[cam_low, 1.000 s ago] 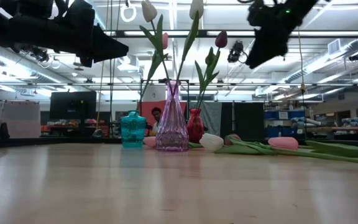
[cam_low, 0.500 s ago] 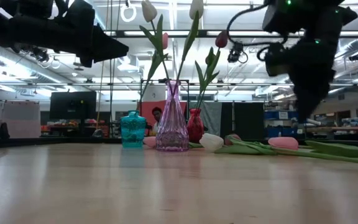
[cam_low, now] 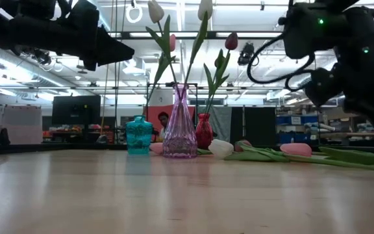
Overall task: Sort flowers into vase by color
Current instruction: Put the bottom pink tulip into the blue vase
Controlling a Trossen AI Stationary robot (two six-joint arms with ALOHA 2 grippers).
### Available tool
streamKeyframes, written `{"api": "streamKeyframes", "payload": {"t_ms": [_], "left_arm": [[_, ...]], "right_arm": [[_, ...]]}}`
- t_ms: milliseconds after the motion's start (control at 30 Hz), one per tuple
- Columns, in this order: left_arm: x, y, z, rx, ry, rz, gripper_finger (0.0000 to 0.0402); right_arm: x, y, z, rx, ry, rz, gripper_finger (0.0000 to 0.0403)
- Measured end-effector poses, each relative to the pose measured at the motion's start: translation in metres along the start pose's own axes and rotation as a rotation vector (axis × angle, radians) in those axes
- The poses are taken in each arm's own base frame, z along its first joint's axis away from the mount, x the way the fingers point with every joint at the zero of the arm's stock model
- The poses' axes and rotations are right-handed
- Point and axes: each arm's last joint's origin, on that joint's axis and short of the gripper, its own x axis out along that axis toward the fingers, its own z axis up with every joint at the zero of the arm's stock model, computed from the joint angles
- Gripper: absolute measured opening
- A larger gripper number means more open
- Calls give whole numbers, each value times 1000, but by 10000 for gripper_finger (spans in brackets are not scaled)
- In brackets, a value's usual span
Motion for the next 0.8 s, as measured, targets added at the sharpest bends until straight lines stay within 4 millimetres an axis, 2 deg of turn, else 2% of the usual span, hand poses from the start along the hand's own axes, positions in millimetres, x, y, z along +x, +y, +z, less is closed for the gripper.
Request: {"api": "streamKeyframes", "payload": {"t_ms": [233,333,433,600,800], "left_arm": [[0,0,0,0,0,0,142],[0,0,0,0,0,0,142],[0,0,0,0,0,0,142],[0,0,0,-1,-2,0,142],[0,0,0,-1,-1,0,142]], "right_arm": [[19,5,5,-14,65,-60,165],[25,5,8,-22,82,-77,152],[28,7,10,-26,84,-73,116],[28,8,12,-29,75,-48,23],[20,6,12,-30,9,-44,13]]}}
